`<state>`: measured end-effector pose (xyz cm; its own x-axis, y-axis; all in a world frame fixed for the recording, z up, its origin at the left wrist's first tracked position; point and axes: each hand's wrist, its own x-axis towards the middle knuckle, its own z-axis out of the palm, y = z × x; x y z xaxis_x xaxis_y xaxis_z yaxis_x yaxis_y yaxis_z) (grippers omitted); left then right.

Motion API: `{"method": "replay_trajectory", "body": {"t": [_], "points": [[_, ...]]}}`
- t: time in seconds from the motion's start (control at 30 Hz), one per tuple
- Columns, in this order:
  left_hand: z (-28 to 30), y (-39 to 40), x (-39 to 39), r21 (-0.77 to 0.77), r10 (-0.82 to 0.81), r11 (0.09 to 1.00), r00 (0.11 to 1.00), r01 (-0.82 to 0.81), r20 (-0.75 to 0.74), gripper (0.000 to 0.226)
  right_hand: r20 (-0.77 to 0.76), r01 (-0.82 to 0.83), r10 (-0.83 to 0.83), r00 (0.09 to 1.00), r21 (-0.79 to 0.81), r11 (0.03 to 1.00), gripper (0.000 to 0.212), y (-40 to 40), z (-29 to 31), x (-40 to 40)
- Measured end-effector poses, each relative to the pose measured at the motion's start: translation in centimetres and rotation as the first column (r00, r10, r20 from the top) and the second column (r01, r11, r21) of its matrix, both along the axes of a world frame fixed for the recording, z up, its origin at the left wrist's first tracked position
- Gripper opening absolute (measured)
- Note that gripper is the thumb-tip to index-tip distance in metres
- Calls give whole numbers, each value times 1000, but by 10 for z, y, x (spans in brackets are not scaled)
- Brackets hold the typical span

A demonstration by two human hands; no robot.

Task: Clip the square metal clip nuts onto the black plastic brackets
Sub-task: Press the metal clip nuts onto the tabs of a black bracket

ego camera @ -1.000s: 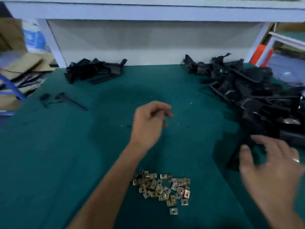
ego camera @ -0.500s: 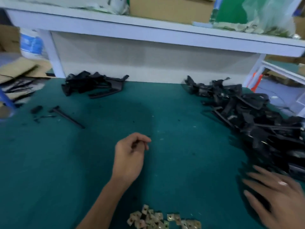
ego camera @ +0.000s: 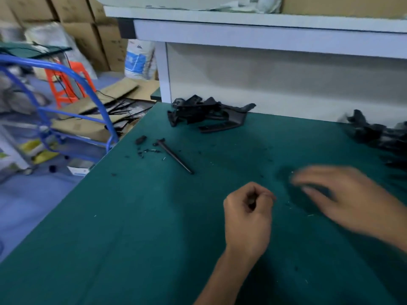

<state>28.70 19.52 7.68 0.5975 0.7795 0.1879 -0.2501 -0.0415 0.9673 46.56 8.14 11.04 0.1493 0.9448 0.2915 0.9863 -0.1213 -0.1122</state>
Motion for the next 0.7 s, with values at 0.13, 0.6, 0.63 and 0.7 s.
{"method": "replay_trajectory", "body": {"t": [0.13,0.6,0.63,0.7], "points": [[-5,3,2,40,-13,999,1000,12,24,20,-181,132,-177,967,-234,963,69,173,7,4],[-7,6,5,-13,15,1000,998,-16,-68,23,94,205,-182,979,-402,893,31,255,-6,14],[-7,6,5,-19,30,999,997,-31,-66,22,145,181,-133,981,-405,896,27,244,-2,14],[-7,7,6,-42,64,997,996,-66,-56,20,283,151,-31,959,-414,898,23,222,5,11]]}}
